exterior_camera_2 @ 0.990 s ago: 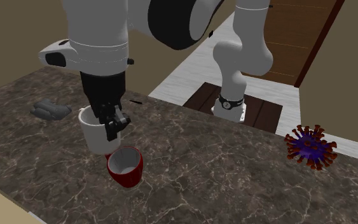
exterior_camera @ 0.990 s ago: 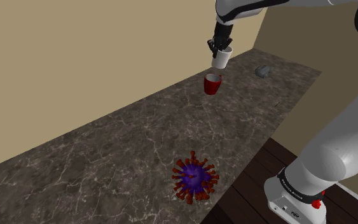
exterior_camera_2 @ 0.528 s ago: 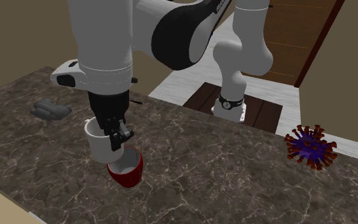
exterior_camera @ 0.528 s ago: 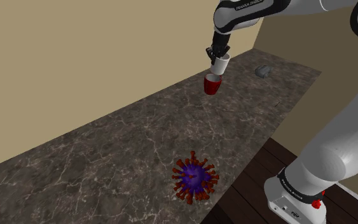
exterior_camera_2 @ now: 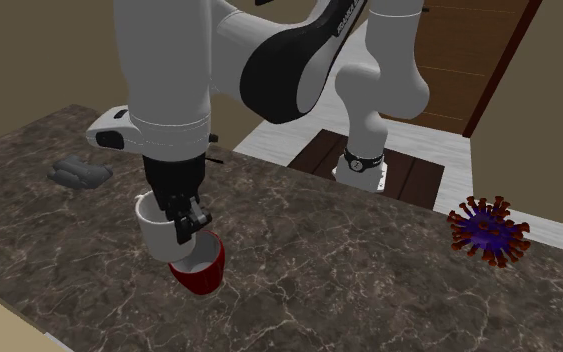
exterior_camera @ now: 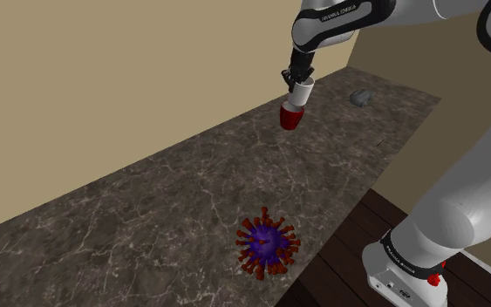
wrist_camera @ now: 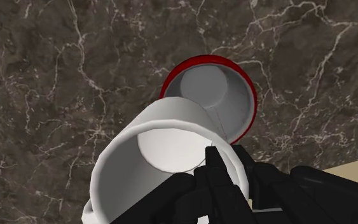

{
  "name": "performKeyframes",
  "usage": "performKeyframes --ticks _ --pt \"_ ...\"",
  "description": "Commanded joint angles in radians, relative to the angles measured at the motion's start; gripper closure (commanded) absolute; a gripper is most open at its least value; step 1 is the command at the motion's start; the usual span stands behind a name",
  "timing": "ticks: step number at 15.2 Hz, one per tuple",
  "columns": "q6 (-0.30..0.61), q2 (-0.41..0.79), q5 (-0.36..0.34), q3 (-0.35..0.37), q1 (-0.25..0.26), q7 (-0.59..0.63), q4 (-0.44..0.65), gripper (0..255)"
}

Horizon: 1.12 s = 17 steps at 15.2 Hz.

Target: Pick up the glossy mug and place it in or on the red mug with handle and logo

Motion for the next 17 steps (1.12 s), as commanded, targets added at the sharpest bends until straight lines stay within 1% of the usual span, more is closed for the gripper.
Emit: performKeyframes --ticks 1,2,3,8,12,17 --pt "0.000 0.003 0.001 0.000 0.000 -0.001 -0.003 255" --pt "0.000 0.003 0.001 0.000 0.000 -0.001 -0.003 255" --pt "0.000 0.004 0.001 0.000 0.000 0.000 -0.002 0" --pt "0.000 0.003 0.001 0.000 0.000 -0.001 -0.003 0" --pt "-0.114 -0.050 0.006 0.004 0.004 -0.004 0.058 0" --pt "-0.114 -0.050 0.006 0.004 0.004 -0.004 0.058 0"
